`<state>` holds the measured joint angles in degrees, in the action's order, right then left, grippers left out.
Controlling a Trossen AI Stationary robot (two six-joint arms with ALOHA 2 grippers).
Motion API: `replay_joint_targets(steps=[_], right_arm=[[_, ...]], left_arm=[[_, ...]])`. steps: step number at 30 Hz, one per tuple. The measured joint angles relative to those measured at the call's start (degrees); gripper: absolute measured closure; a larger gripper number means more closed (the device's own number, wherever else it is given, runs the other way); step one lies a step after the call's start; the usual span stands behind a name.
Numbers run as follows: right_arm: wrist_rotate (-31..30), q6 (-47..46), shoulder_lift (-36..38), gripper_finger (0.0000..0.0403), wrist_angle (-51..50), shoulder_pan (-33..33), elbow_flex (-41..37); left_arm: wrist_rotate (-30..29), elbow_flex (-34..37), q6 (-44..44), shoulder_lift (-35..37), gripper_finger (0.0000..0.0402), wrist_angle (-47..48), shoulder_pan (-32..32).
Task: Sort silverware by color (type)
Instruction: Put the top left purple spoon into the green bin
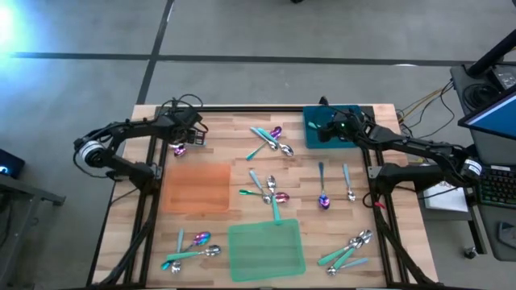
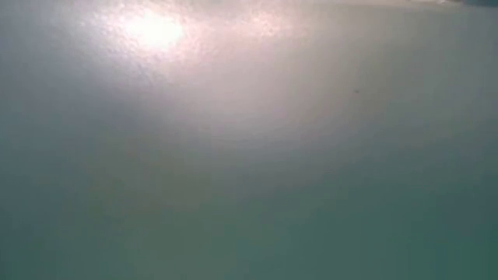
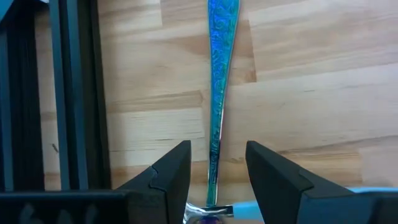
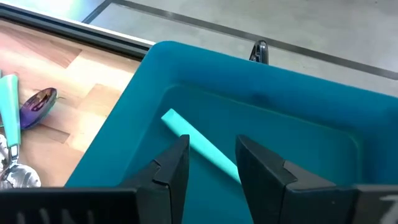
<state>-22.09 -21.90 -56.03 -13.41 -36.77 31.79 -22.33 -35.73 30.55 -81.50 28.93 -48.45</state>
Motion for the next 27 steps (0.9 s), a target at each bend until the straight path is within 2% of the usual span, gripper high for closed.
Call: replay_joint_targets(steps=[10, 18, 27], right_arm=[[-0.02, 0.98, 0.0, 0.0288, 0.0, 0.0, 0.0], [-0.02, 1.12, 0.0, 0.0287, -0.02, 0.0, 0.0], [-0.02, 2.4, 0.0, 0.0293, -0.04, 0.0, 0.0]], left_arm=[[-2.74, -2.21, 3.8, -3.92, 0.0264, 0.77, 0.52], [-3.6, -4.59, 7.23, -6.78, 0.0295, 2.66, 0.53], [0.21, -9.35, 10.67, -11.85, 0.0321, 6.83, 0.98]])
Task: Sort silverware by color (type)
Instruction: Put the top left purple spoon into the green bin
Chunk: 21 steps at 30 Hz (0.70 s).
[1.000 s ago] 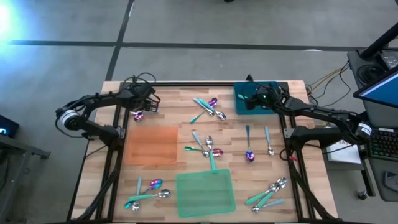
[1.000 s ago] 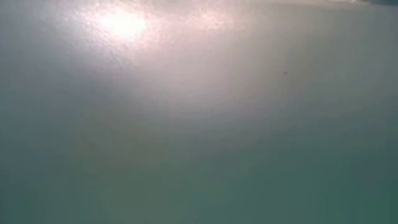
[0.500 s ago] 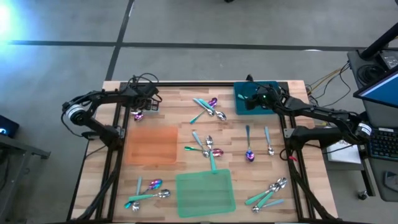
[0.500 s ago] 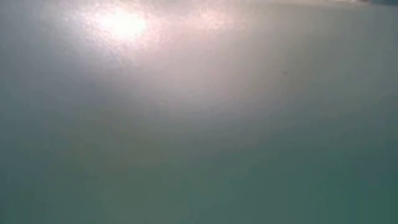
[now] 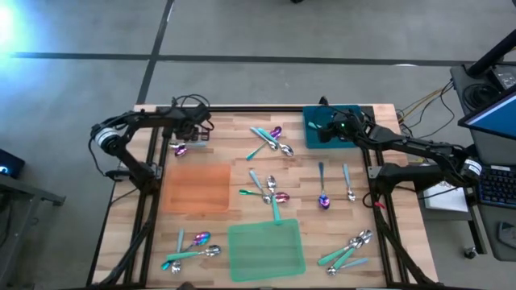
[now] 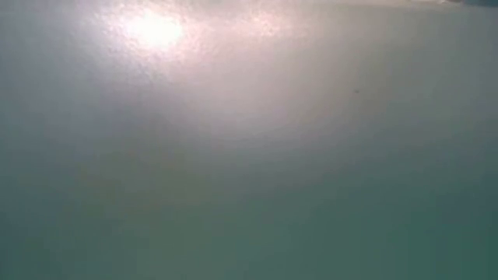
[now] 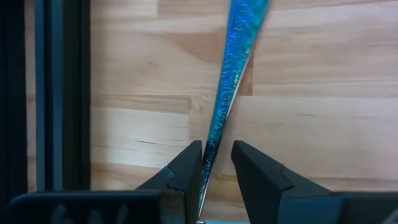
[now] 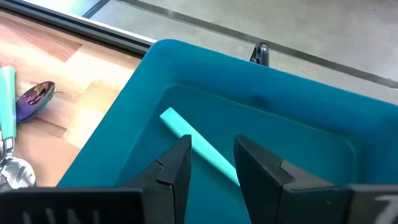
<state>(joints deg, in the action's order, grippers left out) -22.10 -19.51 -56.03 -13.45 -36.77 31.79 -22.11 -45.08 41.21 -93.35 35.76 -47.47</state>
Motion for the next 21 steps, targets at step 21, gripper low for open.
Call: replay_joint_targets(steps=[21], right_arm=[[0.02, 0.22, 0.0, 0.03, 0.0, 0.0, 0.0]], left_arm=[[3.04, -11.79, -9.14, -11.79, 0.034, 1.85, 2.87]])
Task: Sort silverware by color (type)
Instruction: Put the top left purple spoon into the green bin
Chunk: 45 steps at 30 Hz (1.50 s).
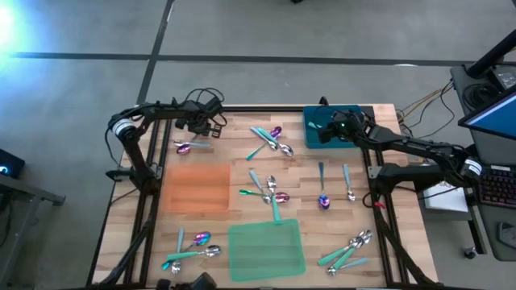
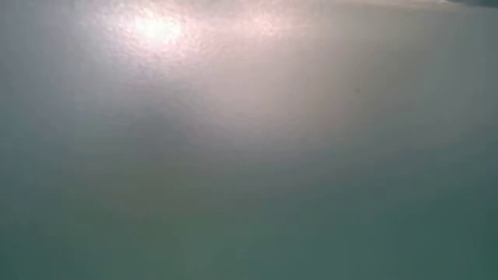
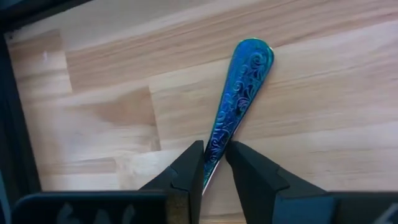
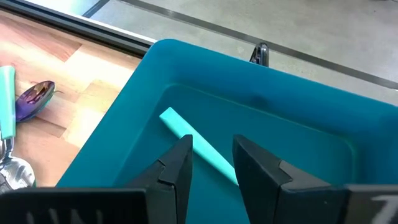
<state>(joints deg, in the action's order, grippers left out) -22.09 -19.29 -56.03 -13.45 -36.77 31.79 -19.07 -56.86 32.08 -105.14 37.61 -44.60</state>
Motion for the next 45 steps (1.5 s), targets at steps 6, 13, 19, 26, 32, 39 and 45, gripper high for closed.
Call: replay_joint_targets(steps=[6, 13, 19, 26, 32, 39, 45], right_arm=[[0.0, 0.0, 0.0, 0.0298, 0.0, 0.0, 0.0], [0.0, 0.0, 0.0, 0.0303, 0.0, 0.0, 0.0], [0.0, -0.17, 0.0, 0.0301, 0.0, 0.0, 0.0], [0.0, -0.2, 0.0, 0.0307, 0.02, 0.0, 0.0], [0.0, -0.2, 0.0, 0.0306, 0.02, 0.0, 0.0], [0.0, -0.65, 0.0, 0.0311, 0.02, 0.0, 0.0], [0.0, -0.66, 0.0, 0.0312, 0.02, 0.0, 0.0]], left_arm=[[-0.85, 0.4, -0.29, 0.1, 0.0393, -0.86, 0.26], [0.4, 0.77, -2.75, 3.11, 0.04, -4.15, 1.31], [1.6, 0.9, -4.4, 6.95, 0.04, -9.01, 3.69], [2.66, 0.86, -6.08, 9.45, 0.0401, -15.83, 8.41], [2.57, 0.83, -6.95, 9.94, 0.0401, -20.07, 11.8], [-5.67, 0.81, -7.46, 9.2, 0.0401, -13.64, 11.42], [-5.38, 0.81, -6.97, 8.64, 0.0391, -7.1, 11.23]])
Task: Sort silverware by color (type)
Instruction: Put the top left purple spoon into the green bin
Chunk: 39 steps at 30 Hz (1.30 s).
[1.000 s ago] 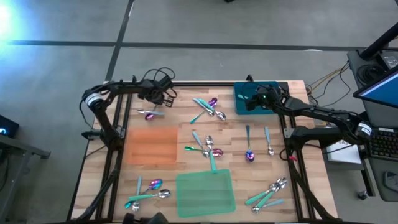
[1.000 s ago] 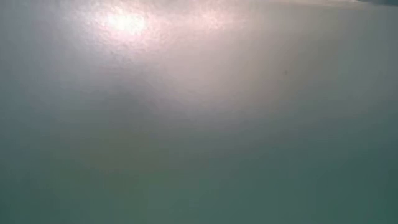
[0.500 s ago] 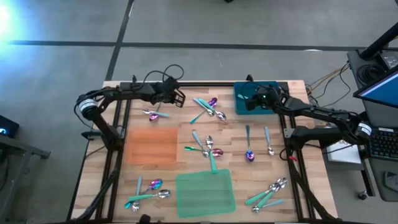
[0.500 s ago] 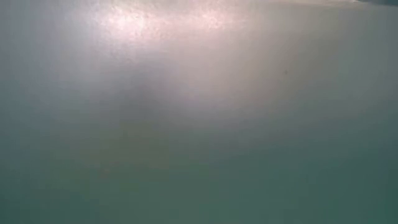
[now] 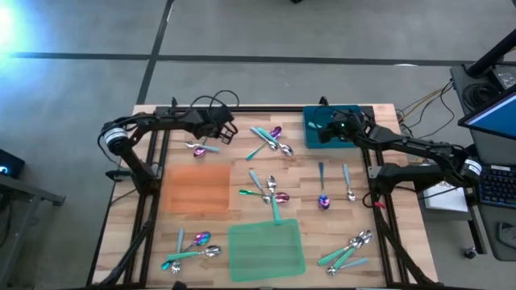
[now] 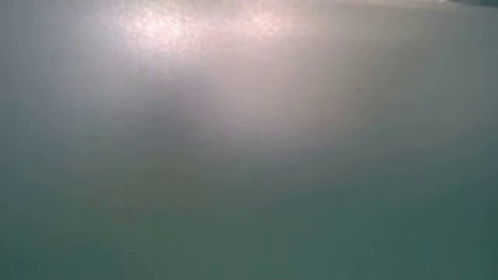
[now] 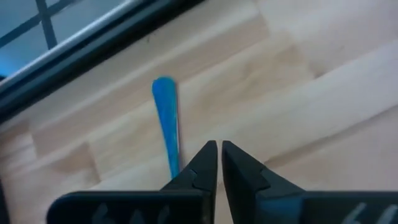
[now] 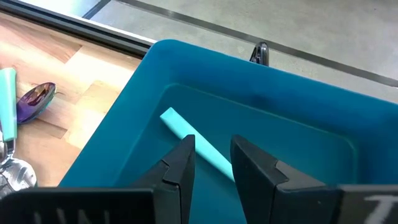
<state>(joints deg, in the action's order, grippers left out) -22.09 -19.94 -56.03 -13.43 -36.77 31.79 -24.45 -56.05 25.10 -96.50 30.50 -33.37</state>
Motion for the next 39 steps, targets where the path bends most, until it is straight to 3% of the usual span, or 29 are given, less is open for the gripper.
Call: replay_joint_targets(steps=[12, 18, 26, 34, 39], right_arm=[[0.02, 0.0, 0.0, 0.0314, -0.02, 0.0, 0.0], [0.04, 0.0, 0.0, 0.0315, -0.04, 0.0, 0.0], [0.04, 0.0, 0.0, 0.0315, -0.09, 0.02, 0.0], [0.04, -0.01, 0.0, 0.032, -0.02, 0.02, -0.12], [0.04, 0.0, 0.0, 0.0315, -0.05, 0.02, -0.25]], left_arm=[[-0.54, 0.35, 1.3, -2.15, 0.0296, 5.26, -0.3], [-0.21, 1.9, 5.0, -4.13, 0.0279, 7.0, -1.42], [2.79, 4.0, 6.01, -5.71, 0.0297, 4.79, -1.98], [5.55, 3.41, 5.92, -5.91, 0.0387, 3.85, -2.02], [6.26, 2.71, 5.22, -5.96, 0.0389, 3.49, -1.93]])
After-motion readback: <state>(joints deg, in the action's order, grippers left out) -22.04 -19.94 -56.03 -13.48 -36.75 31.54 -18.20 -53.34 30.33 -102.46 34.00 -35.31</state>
